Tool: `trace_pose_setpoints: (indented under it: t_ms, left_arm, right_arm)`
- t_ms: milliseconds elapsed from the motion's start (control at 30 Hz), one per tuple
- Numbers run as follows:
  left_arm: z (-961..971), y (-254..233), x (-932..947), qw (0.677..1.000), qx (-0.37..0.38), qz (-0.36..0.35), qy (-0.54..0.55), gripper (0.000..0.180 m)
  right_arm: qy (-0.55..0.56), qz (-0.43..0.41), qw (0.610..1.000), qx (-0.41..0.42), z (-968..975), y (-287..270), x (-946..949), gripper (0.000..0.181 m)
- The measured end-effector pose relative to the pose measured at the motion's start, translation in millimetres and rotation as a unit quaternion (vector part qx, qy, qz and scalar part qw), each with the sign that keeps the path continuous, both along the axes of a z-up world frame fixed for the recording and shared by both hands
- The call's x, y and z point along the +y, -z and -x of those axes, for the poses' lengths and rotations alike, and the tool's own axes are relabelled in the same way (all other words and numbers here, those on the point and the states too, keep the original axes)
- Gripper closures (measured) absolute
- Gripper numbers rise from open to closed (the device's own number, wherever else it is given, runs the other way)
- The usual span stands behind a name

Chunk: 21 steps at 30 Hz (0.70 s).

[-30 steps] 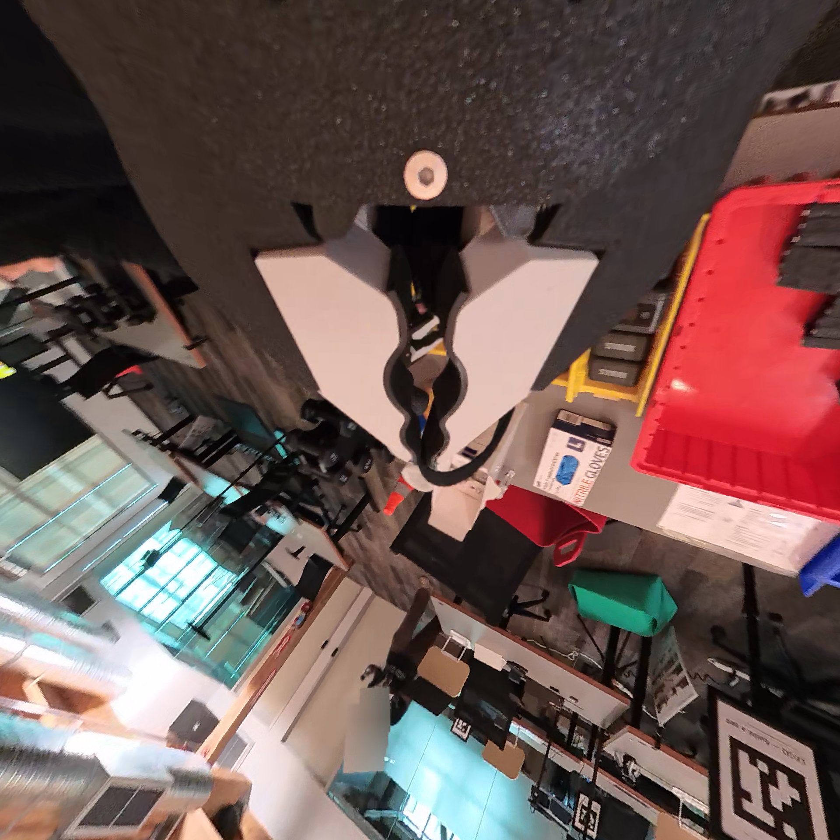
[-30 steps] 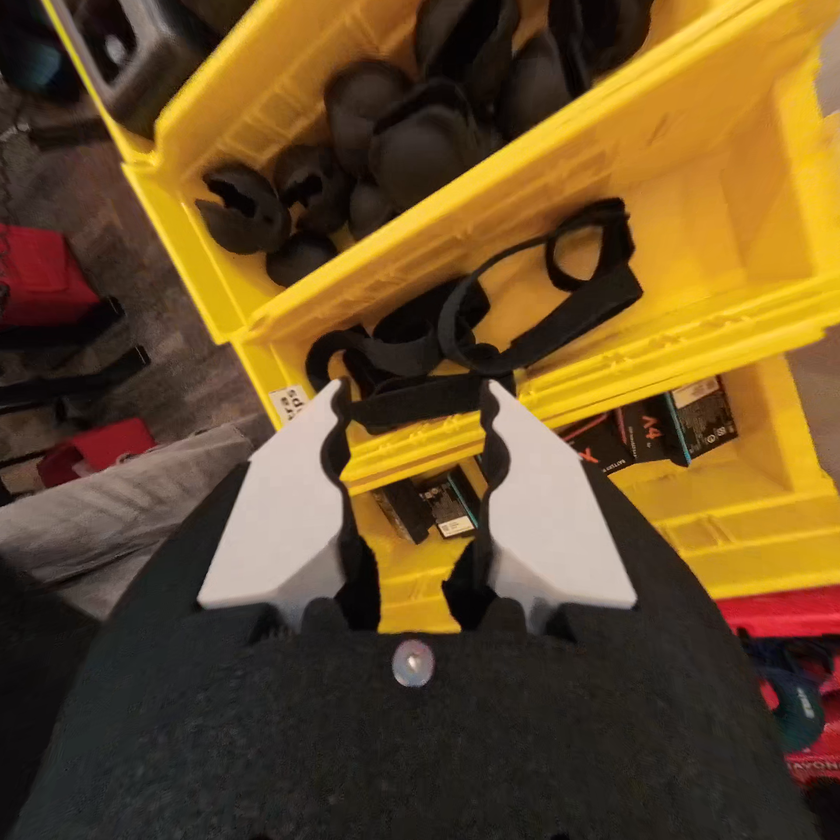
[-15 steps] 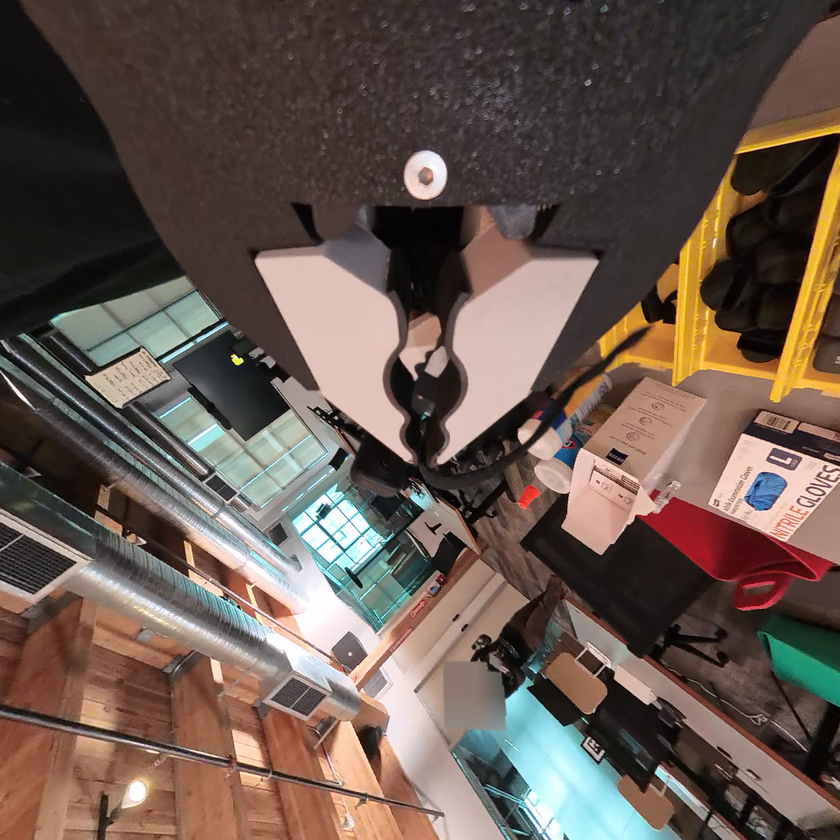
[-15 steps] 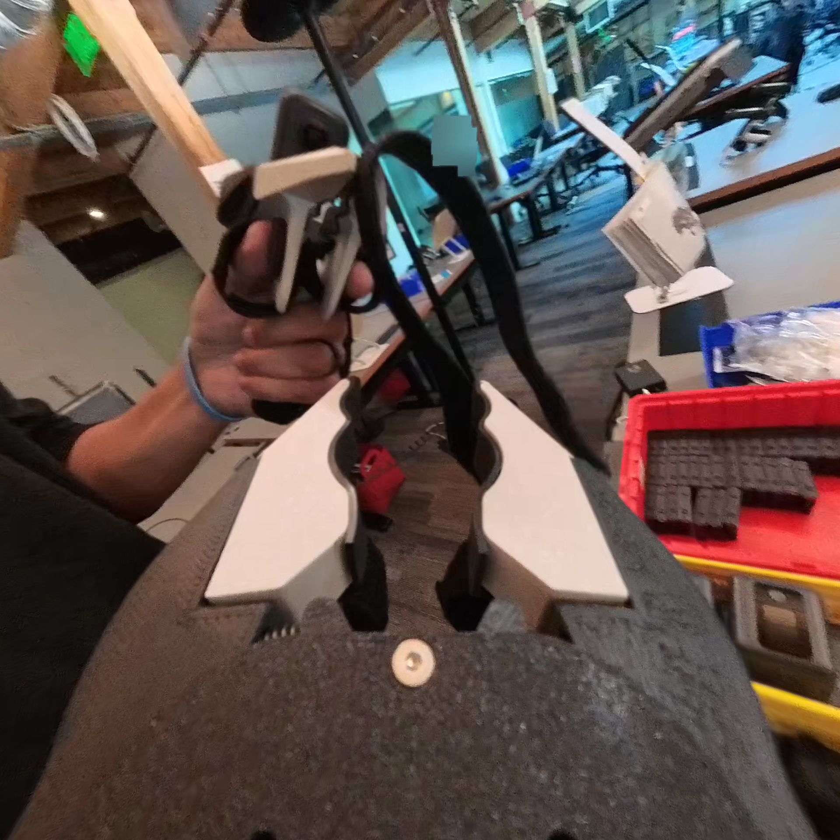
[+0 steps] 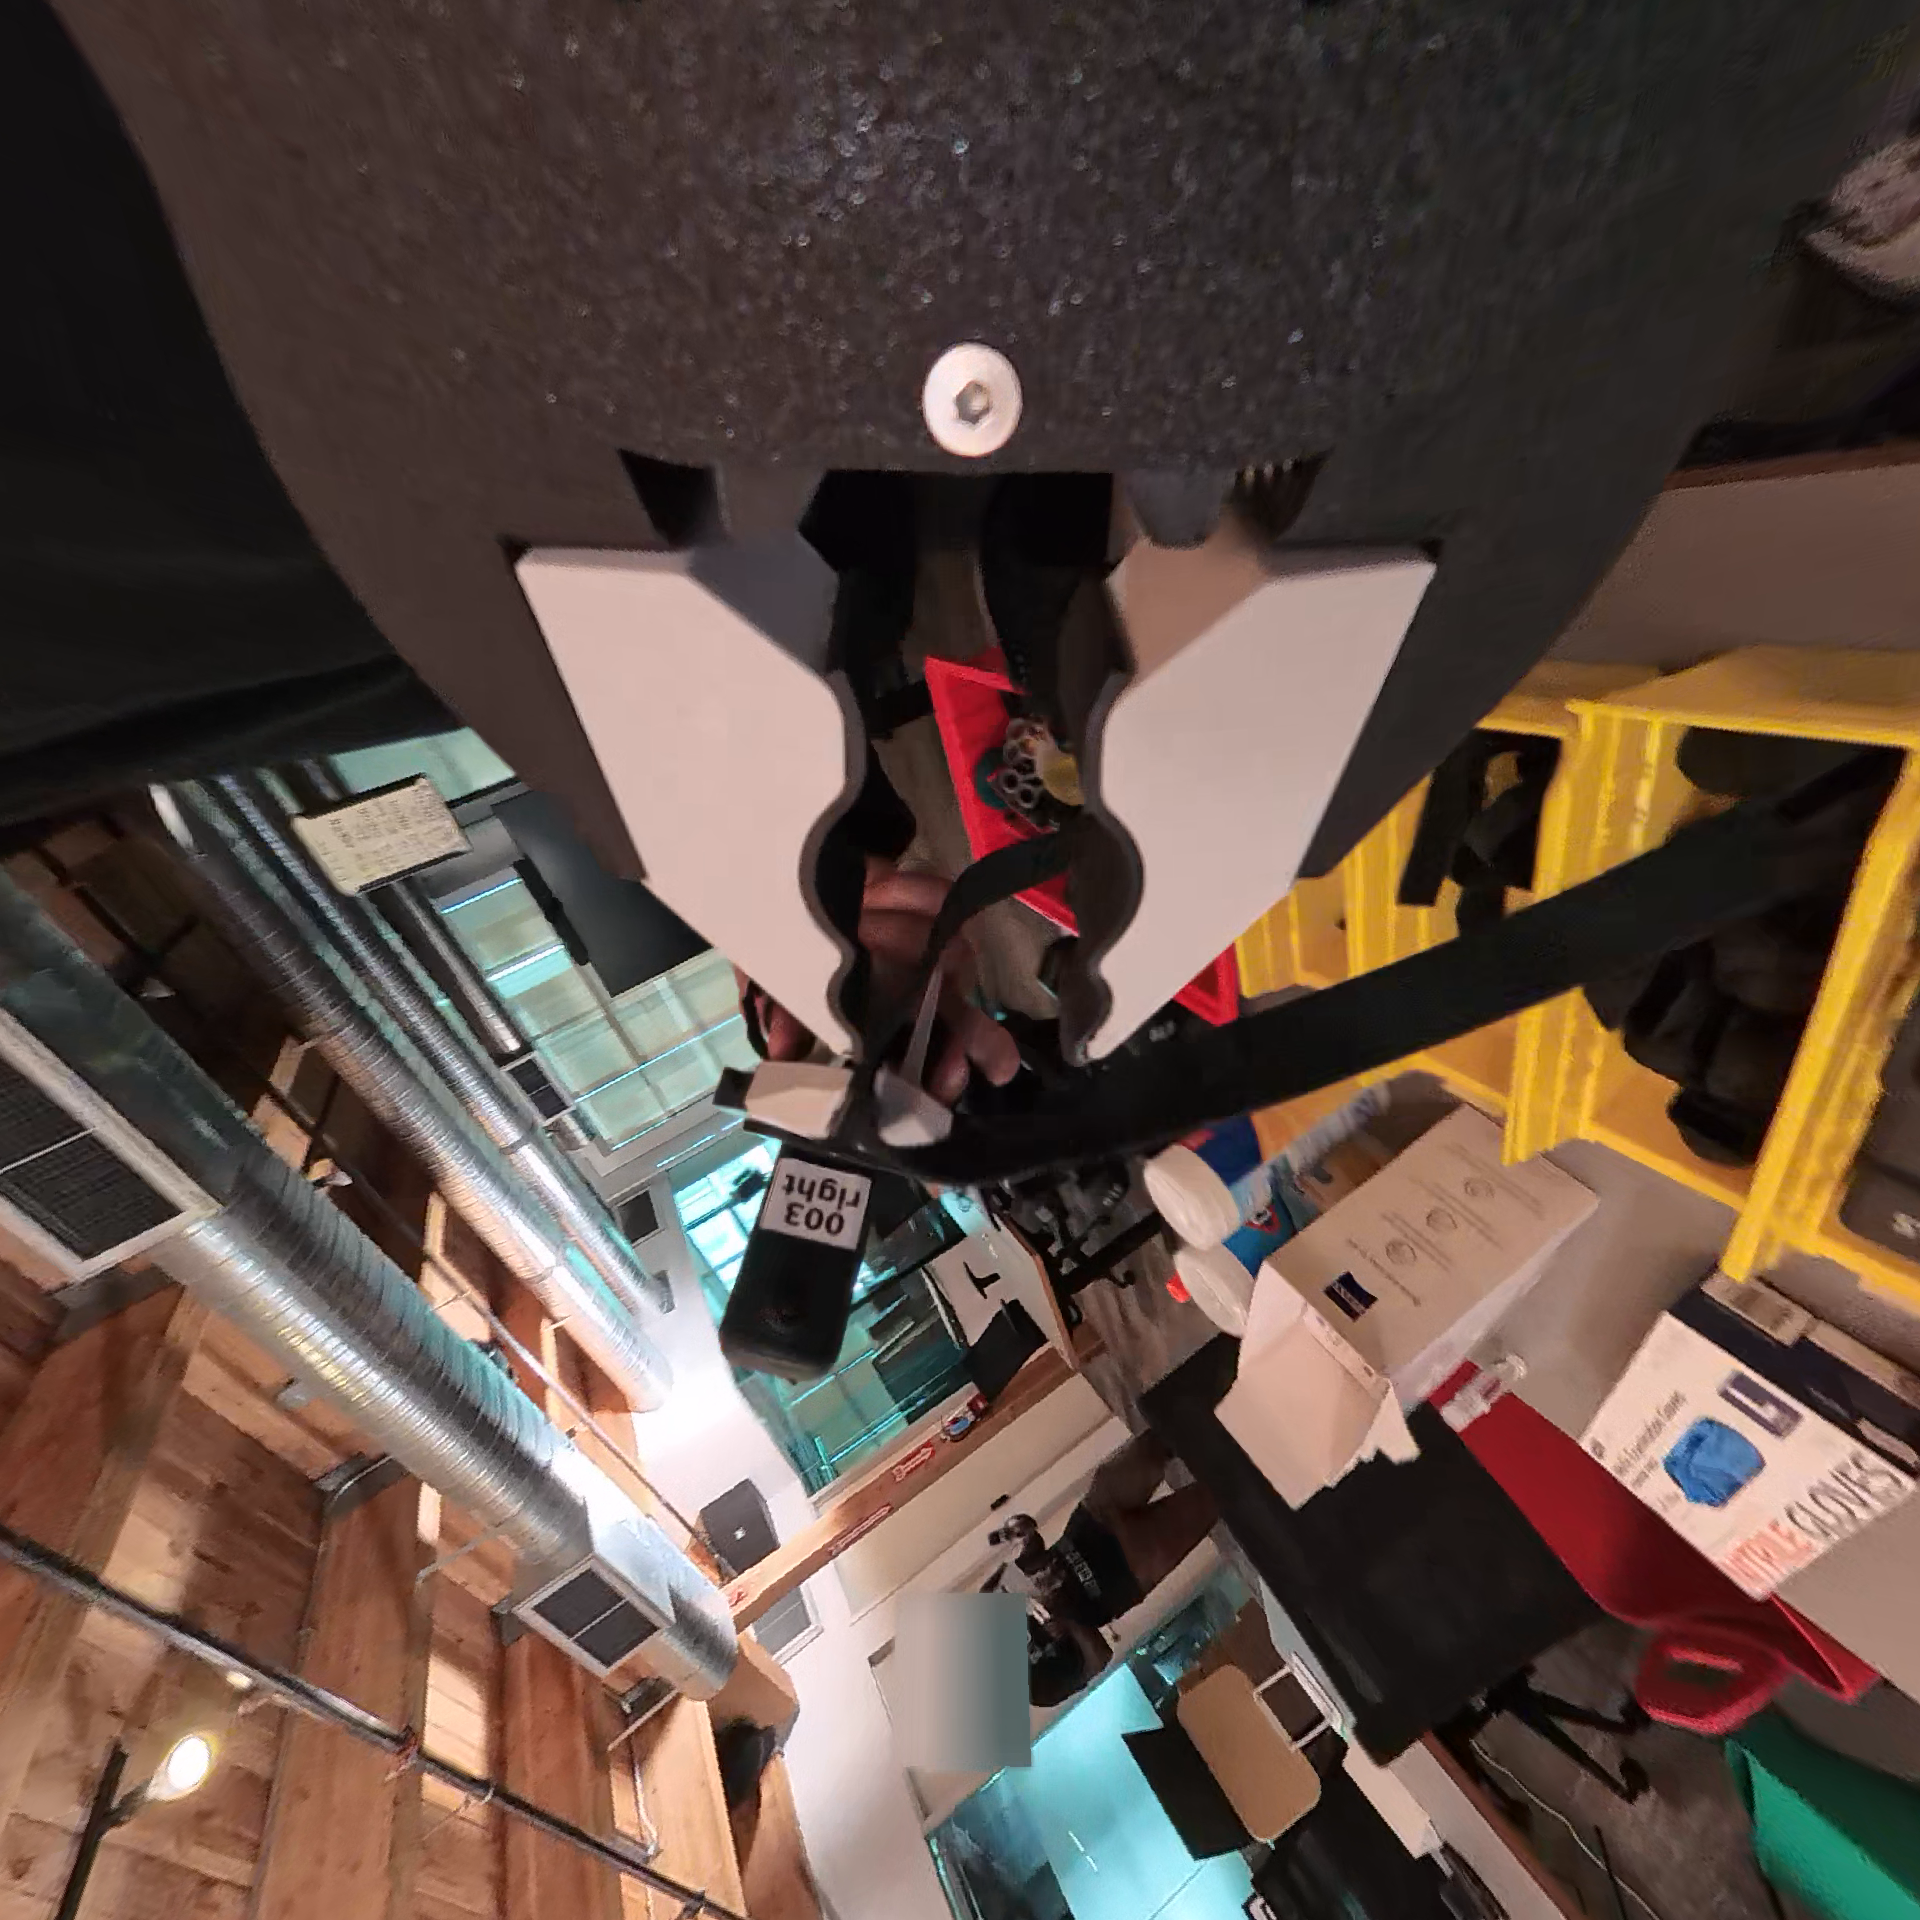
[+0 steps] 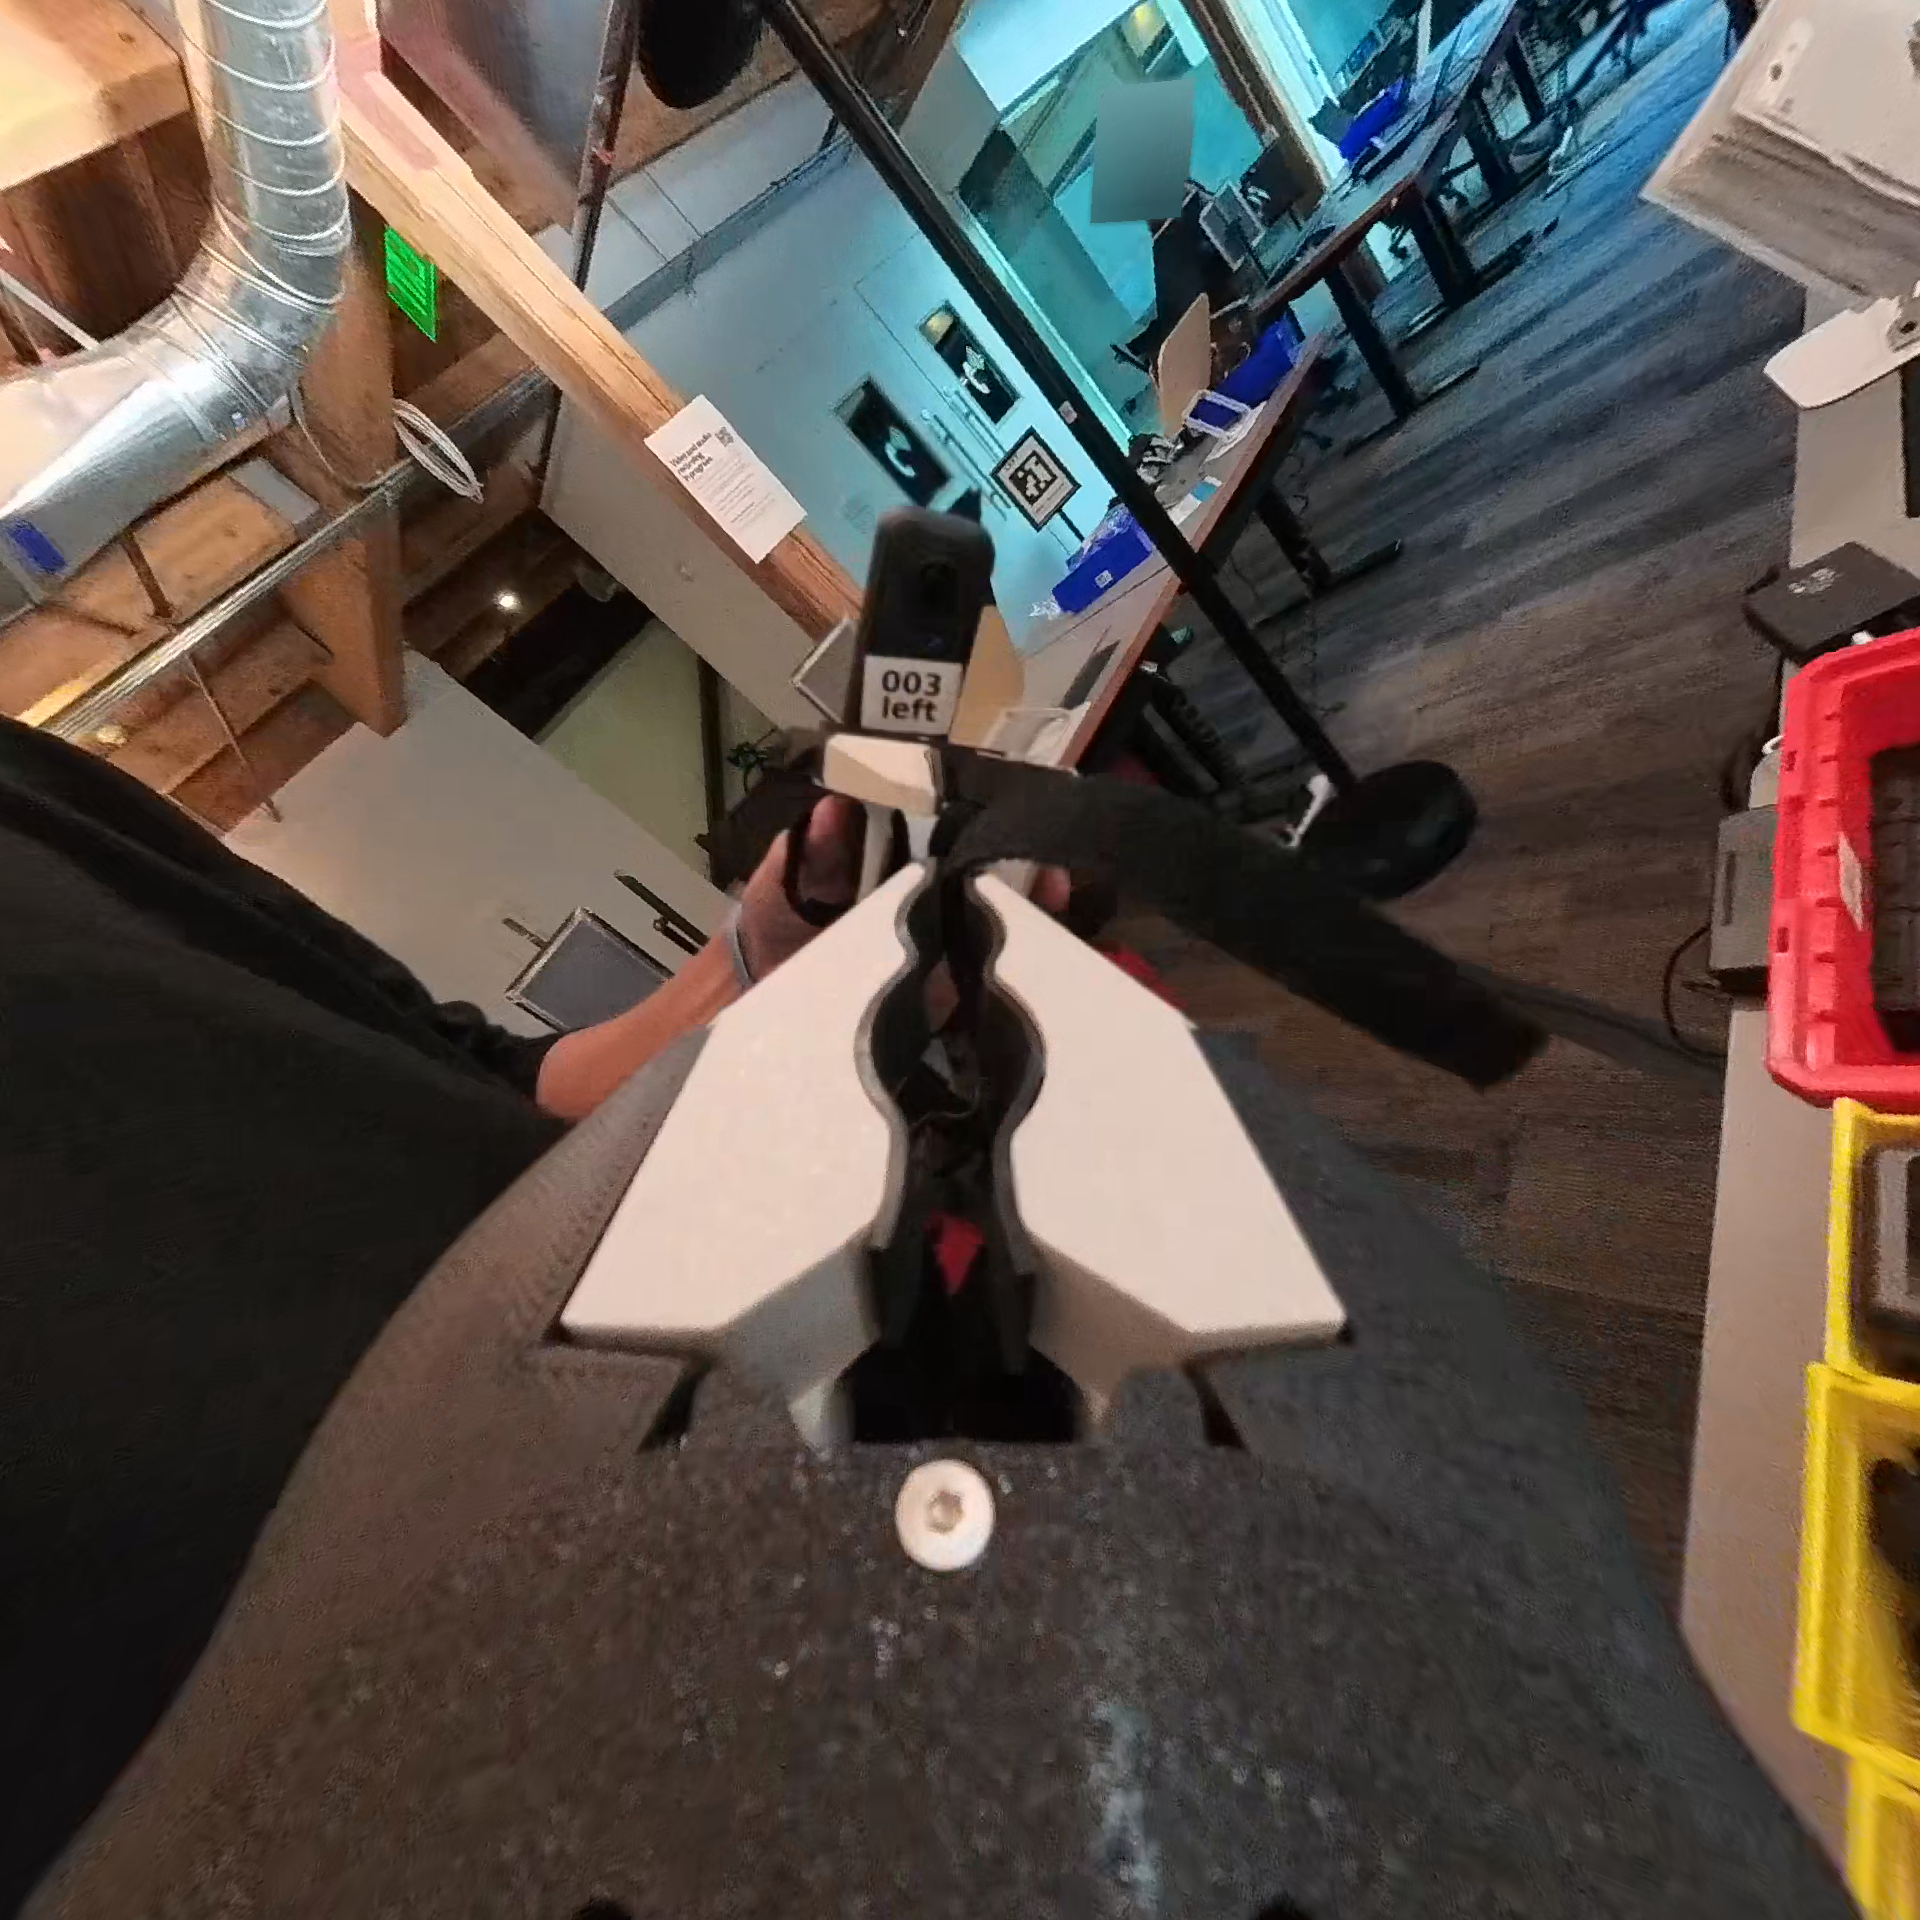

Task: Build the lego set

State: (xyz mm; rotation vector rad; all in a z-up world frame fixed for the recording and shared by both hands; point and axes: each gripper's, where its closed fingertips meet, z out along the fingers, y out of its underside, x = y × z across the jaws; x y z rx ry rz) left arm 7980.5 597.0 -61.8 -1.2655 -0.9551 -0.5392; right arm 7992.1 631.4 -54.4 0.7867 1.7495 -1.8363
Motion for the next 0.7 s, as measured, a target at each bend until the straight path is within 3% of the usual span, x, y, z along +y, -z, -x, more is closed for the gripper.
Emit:
trace_pose_setpoints:
  t_ms: [200,367,433,567,700]
  left_arm:
    - [-31.7,15.5,17.3,0.980,-0.115,-0.146,0.071,0.130]
    - [-38.8,18.8,25.5,0.927,-0.215,-0.284,0.119,0.129]
    - [-36.8,16.9,27.3,0.907,-0.236,-0.322,0.135,0.138]
    - [-26.2,12.0,31.5,0.916,-0.210,-0.308,0.151,0.180]
    - [-10.1,-1.6,19.1,0.946,-0.148,-0.256,0.132,0.180]
  right_arm:
    - [-0.048,-0.019,0.998,0.047,-29.2,0.3,-7.9,0.180]
    - [-0.134,-0.050,0.985,0.093,-73.8,5.5,-18.3,0.180]
    - [-0.167,-0.074,0.979,0.086,-88.7,16.7,-20.9,0.180]
    - [-0.194,-0.124,0.971,0.070,-106.7,45.5,-23.0,0.180]
    - [-0.138,-0.160,0.975,0.077,-91.9,61.0,-18.8,0.179]
